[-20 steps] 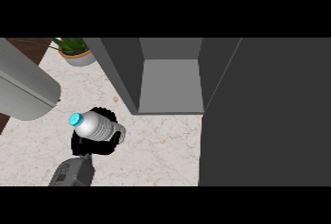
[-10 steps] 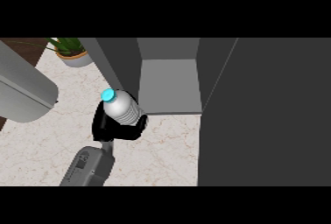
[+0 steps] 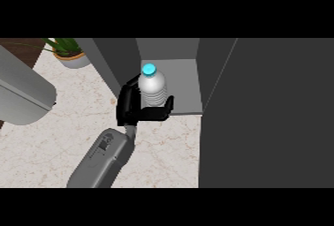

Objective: Pick up the bottled water, place it into the cabinet and close the cabinet

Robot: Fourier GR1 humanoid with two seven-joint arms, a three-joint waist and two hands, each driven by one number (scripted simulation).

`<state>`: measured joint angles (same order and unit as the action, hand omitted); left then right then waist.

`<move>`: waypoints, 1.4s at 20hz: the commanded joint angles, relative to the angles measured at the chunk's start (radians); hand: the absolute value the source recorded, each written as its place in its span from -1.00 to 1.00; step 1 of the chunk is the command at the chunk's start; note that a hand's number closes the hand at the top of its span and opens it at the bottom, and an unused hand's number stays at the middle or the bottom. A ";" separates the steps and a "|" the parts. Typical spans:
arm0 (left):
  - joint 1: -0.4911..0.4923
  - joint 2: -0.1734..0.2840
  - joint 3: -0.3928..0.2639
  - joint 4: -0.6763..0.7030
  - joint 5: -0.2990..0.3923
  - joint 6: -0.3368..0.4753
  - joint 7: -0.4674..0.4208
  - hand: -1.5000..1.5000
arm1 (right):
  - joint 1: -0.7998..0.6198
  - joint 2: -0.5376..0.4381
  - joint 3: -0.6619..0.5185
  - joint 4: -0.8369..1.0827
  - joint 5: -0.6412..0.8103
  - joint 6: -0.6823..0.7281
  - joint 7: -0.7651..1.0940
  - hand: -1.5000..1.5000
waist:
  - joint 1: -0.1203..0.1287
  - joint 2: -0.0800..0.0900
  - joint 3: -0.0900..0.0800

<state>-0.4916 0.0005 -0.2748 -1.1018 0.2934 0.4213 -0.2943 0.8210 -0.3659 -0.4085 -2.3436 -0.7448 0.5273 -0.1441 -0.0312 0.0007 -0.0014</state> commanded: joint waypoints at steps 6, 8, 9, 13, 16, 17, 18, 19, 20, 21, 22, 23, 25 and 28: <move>-0.260 0.000 0.014 0.246 0.027 0.102 0.079 1.00 | 0.029 0.020 0.026 -0.177 -0.116 -0.058 0.090 -1.00 | -0.004 0.004 0.000; -0.271 0.000 0.016 0.358 0.069 0.097 -0.039 1.00 | 0.004 0.025 0.040 -0.147 -0.112 -0.053 0.080 -1.00 | -0.016 0.009 -0.001; -0.263 0.000 0.026 0.352 0.060 0.070 -0.018 1.00 | 0.017 0.028 -0.008 -0.112 -0.111 -0.008 0.062 -1.00 | -0.003 0.003 0.000; -0.374 0.000 0.069 0.480 0.107 0.079 -0.030 1.00 | 0.000 0.012 0.000 -0.123 -0.136 -0.021 0.076 -1.00 | -0.013 0.008 0.000; -0.423 0.000 0.063 0.556 0.121 0.097 -0.072 1.00 | -0.018 0.019 0.011 -0.081 -0.126 -0.032 0.082 -1.00 | -0.013 0.010 0.000; -0.403 0.000 0.038 0.541 0.137 0.122 -0.093 1.00 | 0.039 0.006 -0.026 -0.139 -0.165 -0.014 0.089 -1.00 | -0.023 0.007 -0.001; -0.478 0.000 0.042 0.594 0.148 0.148 -0.089 1.00 | 0.014 0.028 0.021 -0.083 -0.100 0.037 0.049 -1.00 | -0.047 0.013 0.000; -0.454 0.000 0.055 0.637 0.152 0.115 -0.131 1.00 | -0.025 -0.030 -0.025 -0.071 -0.165 -0.012 0.080 -1.00 | -0.035 0.017 -0.001; -0.475 0.000 0.094 0.671 0.141 0.099 -0.165 1.00 | -0.010 0.009 0.010 -0.090 -0.122 0.010 0.056 -1.00 | -0.044 0.020 -0.001; -0.481 0.000 0.077 0.661 0.151 0.120 -0.159 1.00 | -0.016 0.021 0.024 -0.091 -0.104 0.007 0.064 -1.00 | -0.028 0.013 0.000; -0.528 0.000 0.104 0.711 0.136 0.107 -0.151 1.00 | -0.009 0.020 0.019 -0.103 -0.111 -0.006 0.068 -1.00 | -0.034 0.016 -0.001; -0.552 0.000 0.099 0.739 0.126 0.130 -0.151 1.00 | -0.014 0.017 0.003 -0.074 -0.116 0.015 0.051 -1.00 | -0.039 0.016 0.000; -0.559 0.000 0.101 0.782 0.110 0.137 -0.197 1.00 | -0.021 -0.027 -0.028 -0.060 -0.161 0.023 0.054 -1.00 | -0.053 0.023 -0.001; -0.589 0.000 0.103 0.832 0.100 0.137 -0.195 -1.00 | -0.070 -0.003 0.013 -0.055 -0.122 -0.038 0.076 -1.00 | -0.026 0.020 0.000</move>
<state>-1.0375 0.0033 -0.1788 -0.3477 0.4141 0.5429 -0.4631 0.7697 -0.3764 -0.4027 -2.3249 -0.8120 0.5468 -0.1097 -0.0664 0.0181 -0.0019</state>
